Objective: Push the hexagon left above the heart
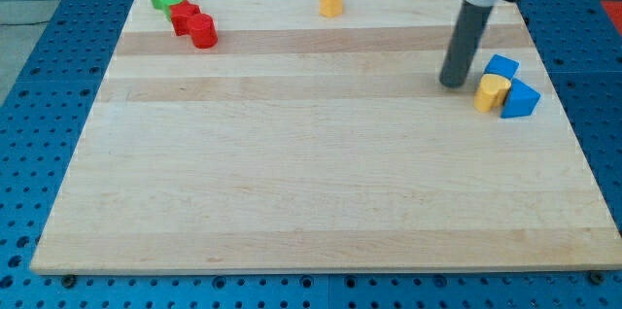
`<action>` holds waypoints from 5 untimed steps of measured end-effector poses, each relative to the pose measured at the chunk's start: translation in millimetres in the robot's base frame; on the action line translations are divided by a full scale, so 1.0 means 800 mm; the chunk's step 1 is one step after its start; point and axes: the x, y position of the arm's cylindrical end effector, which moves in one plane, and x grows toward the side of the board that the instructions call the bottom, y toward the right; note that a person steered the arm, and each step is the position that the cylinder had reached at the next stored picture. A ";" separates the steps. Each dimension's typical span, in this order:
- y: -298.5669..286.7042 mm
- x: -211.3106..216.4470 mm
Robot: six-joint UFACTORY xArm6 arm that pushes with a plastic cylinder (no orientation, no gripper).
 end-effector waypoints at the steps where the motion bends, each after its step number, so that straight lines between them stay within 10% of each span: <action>1: -0.005 -0.066; 3: -0.051 -0.199; 5: -0.141 -0.213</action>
